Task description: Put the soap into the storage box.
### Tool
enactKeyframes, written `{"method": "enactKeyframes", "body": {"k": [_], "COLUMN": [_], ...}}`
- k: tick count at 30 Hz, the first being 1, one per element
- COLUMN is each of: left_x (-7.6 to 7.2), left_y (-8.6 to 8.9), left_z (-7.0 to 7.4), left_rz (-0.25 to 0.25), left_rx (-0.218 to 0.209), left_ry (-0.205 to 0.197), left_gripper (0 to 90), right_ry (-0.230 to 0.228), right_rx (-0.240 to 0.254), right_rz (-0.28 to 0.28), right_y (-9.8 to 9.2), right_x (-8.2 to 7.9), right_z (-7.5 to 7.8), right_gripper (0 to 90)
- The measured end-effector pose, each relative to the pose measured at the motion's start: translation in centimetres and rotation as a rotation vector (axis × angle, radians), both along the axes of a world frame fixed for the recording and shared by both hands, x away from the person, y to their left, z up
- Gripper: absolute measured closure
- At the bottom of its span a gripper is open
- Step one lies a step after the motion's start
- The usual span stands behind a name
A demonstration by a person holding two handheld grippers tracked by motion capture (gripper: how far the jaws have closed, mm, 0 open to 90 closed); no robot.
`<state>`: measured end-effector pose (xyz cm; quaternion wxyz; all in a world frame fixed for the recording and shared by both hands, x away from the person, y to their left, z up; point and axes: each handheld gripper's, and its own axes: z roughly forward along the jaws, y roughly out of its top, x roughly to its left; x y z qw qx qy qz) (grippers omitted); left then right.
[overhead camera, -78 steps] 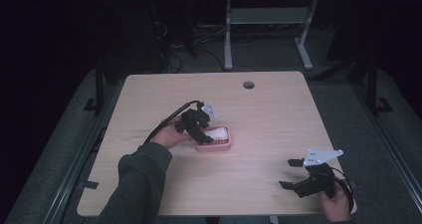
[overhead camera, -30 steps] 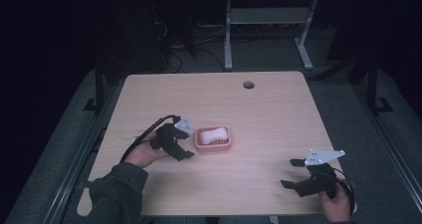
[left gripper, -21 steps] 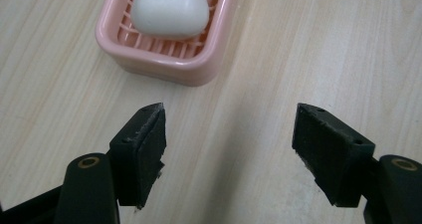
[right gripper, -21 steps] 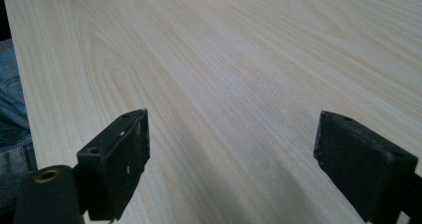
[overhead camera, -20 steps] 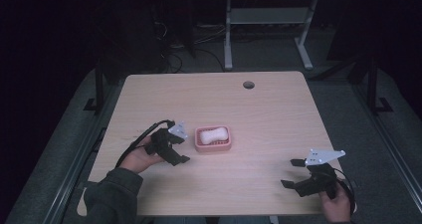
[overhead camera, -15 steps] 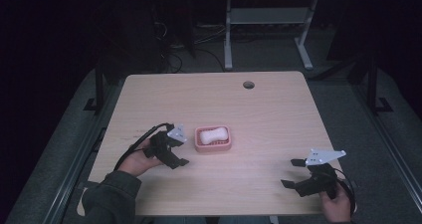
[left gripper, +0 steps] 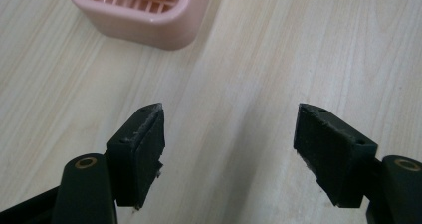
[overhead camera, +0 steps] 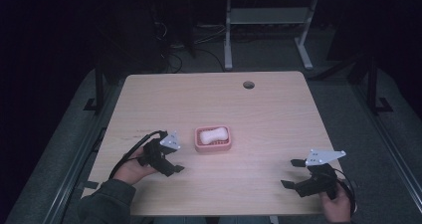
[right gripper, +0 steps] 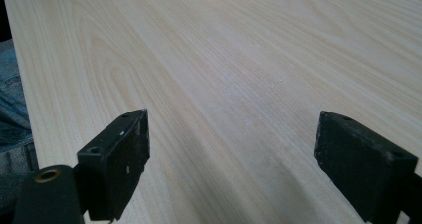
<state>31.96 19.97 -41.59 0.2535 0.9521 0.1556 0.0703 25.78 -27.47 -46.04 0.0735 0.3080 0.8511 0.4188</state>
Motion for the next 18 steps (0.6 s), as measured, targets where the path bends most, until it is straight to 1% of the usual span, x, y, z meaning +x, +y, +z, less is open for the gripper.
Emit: {"method": "enactKeyframes", "body": {"k": [2, 5, 7, 9, 10, 14, 15, 17, 18], "left_x": [-0.4, -0.9, -1.3, -1.8, -2.0, -3.1, -3.4, -3.9, -3.9], "left_y": [0.2, 0.5, 0.8, 1.1, 1.2, 1.7, 1.8, 2.1, 2.1], "left_z": [-0.1, -0.3, -0.6, -0.9, -1.1, -1.5, -1.5, -1.5, -1.5], "left_rz": [-0.001, -0.005, 0.0, 0.001, 0.003, 0.005, 0.011, 0.022, 0.022], "left_rx": [-0.004, 0.001, -0.002, -0.019, -0.017, 0.001, 0.0, -0.015, -0.015], "left_ry": [0.004, 0.0, 0.01, 0.017, 0.018, 0.009, 0.009, -0.001, -0.001], "left_gripper": [27.6, 27.4, 27.0, 27.0, 27.0, 26.9, 26.5, 25.4, 25.1], "right_ry": [0.0, 0.001, 0.004, 0.005, 0.007, 0.005, 0.001, 0.0, -0.003], "right_rx": [-0.001, 0.0, 0.001, 0.0, 0.001, 0.001, 0.002, 0.003, 0.003], "right_rz": [-0.001, -0.001, -0.002, -0.003, -0.005, -0.002, 0.001, 0.002, 0.003], "right_y": [0.0, 0.0, 0.1, 0.1, 0.1, 0.1, 0.1, 0.0, 0.0], "right_x": [0.0, 0.0, 0.0, -0.1, -0.1, -0.1, -0.1, -0.2, -0.2], "right_z": [0.0, 0.0, 0.0, 0.0, 0.0, 0.0, 0.0, 0.1, 0.1], "right_gripper": [14.2, 14.1, 14.2, 14.1, 14.2, 14.2, 14.2, 14.2, 14.2]}}
